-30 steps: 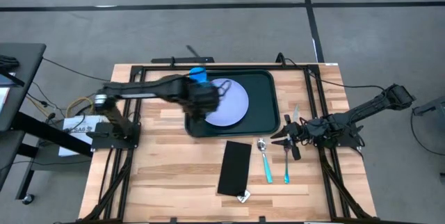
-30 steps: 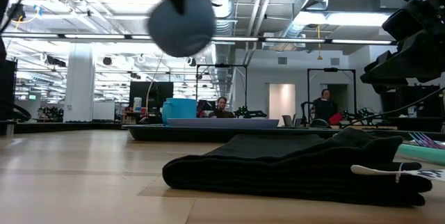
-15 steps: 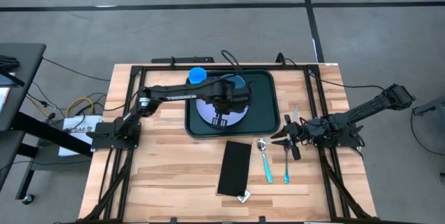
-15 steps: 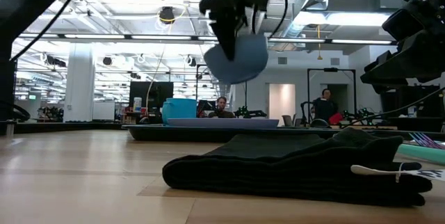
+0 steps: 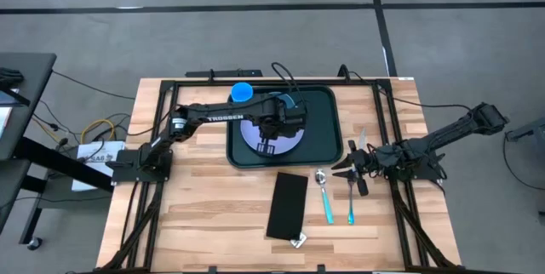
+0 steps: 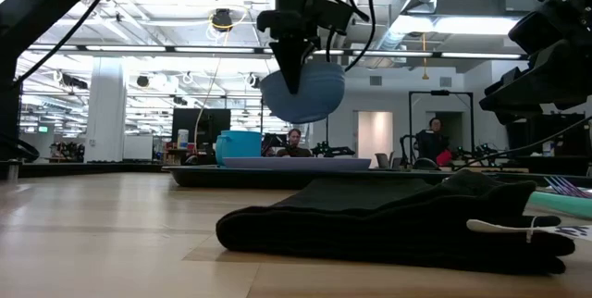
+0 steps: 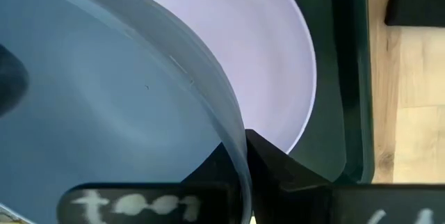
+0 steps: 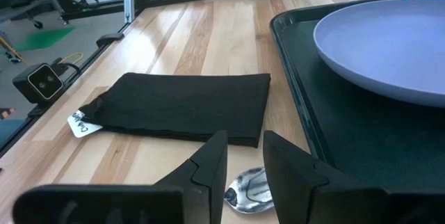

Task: Set up tray
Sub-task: Put the blue bowl on the purple plate on the black serving tray

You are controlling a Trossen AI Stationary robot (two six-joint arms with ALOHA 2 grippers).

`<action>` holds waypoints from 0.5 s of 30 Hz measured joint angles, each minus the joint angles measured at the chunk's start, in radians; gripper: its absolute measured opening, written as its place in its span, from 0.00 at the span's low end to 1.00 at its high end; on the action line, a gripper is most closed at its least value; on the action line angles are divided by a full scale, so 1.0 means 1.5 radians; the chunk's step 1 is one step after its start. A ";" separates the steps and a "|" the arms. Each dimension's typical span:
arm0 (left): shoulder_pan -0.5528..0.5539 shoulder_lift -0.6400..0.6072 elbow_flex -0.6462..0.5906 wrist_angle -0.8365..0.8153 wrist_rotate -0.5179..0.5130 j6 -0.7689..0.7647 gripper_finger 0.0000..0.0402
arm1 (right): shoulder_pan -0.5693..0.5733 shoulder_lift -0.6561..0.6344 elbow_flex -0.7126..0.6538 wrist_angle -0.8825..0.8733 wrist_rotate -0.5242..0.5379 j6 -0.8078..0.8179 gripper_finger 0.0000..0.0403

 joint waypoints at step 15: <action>0.001 0.000 -0.001 0.018 0.034 -0.025 0.00 | 0.000 0.000 0.000 0.000 0.000 0.000 0.22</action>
